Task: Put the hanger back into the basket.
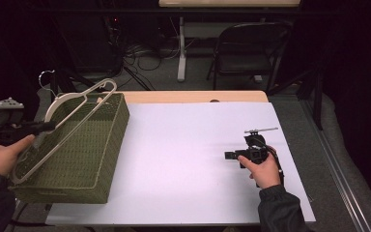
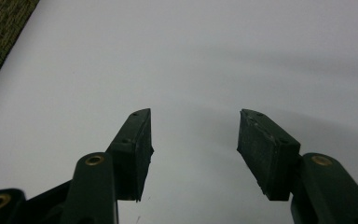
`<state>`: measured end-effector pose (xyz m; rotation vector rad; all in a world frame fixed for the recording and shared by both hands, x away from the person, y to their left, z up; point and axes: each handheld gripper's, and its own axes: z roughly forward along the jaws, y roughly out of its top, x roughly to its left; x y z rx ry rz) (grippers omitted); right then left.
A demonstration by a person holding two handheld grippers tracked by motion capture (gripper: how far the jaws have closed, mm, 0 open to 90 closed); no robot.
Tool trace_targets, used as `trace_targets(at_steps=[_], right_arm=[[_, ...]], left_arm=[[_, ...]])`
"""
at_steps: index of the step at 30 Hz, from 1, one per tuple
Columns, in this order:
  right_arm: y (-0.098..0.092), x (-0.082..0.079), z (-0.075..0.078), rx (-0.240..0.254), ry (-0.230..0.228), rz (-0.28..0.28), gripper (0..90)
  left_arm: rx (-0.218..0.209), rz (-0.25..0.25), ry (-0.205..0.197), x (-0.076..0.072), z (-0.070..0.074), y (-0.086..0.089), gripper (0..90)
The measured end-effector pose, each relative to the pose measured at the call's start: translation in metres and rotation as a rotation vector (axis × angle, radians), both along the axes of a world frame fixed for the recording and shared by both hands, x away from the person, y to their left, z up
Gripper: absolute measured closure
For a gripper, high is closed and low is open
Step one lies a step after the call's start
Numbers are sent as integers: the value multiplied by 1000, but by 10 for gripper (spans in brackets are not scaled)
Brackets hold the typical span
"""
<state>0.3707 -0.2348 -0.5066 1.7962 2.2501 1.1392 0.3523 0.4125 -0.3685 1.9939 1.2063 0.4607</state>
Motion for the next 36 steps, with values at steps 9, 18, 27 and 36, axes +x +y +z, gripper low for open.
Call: trace_targets(at_steps=[9,18,27,36], right_arm=[[0,-1,0,-4,-6,-6,444],[2,1,-2,-21,5,-2,444],[2,1,-4,-20,10,-1,443],[3,2,-4,-24,18,2,443]], left_arm=[[-4,-29,-5,2,-17,7,867],[17,-47,-23,2,-29,14,867],[26,-81,-14,-2,-47,20,867],[40,-86,91,13,-87,8,866]])
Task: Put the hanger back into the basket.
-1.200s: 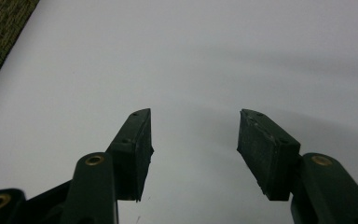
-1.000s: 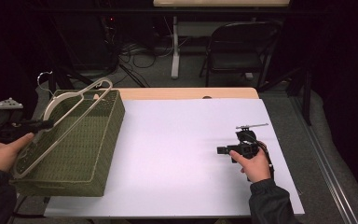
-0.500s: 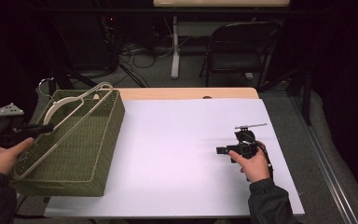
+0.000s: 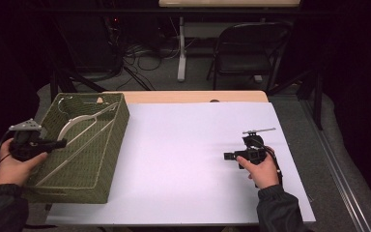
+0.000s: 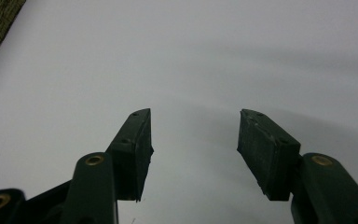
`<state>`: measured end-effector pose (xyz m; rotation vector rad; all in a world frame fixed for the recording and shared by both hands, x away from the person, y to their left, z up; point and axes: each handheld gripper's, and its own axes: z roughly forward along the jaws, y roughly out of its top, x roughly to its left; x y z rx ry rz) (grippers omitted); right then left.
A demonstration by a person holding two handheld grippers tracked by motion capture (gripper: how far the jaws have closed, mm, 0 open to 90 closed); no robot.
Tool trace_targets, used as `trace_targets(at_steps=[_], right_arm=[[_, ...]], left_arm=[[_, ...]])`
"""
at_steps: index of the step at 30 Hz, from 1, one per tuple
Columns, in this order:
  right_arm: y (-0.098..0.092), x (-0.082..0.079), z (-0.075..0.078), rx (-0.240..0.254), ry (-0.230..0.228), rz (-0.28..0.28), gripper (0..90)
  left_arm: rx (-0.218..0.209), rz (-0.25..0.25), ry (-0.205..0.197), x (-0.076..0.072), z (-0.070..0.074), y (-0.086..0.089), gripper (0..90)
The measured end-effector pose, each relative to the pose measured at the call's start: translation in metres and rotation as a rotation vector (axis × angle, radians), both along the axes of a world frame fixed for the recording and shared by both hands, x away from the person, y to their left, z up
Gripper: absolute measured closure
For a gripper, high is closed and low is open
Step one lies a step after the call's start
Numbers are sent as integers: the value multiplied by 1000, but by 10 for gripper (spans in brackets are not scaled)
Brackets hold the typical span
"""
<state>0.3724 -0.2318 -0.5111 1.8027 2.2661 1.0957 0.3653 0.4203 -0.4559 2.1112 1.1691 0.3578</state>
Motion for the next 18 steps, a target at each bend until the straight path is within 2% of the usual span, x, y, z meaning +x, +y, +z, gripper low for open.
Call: trace_targets(at_steps=[3,5,8,9,12,14,16,17,18], right_arm=[[-1,0,-1,1,-4,-2,443],[-1,0,-1,3,-4,-4,443],[-1,1,-2,6,-6,-2,443],[-1,0,-2,6,-6,-1,443],[-2,0,-1,9,-12,1,442],[-3,-1,1,5,-2,0,441],[-4,-3,2,9,-21,-4,439],[-5,-5,3,8,-32,-1,437],[-6,-8,6,4,-52,-4,432]], left_arm=[[11,-3,41,5,-13,-5,863],[45,22,34,5,-15,-5,856],[45,80,16,5,-13,-1,743],[74,89,15,4,-10,-1,711],[115,135,-40,-1,-5,0,581],[96,192,-80,-7,1,4,481],[86,243,-161,-18,9,8,430],[87,285,-220,-27,18,8,415],[84,293,-252,-33,23,8,407]])
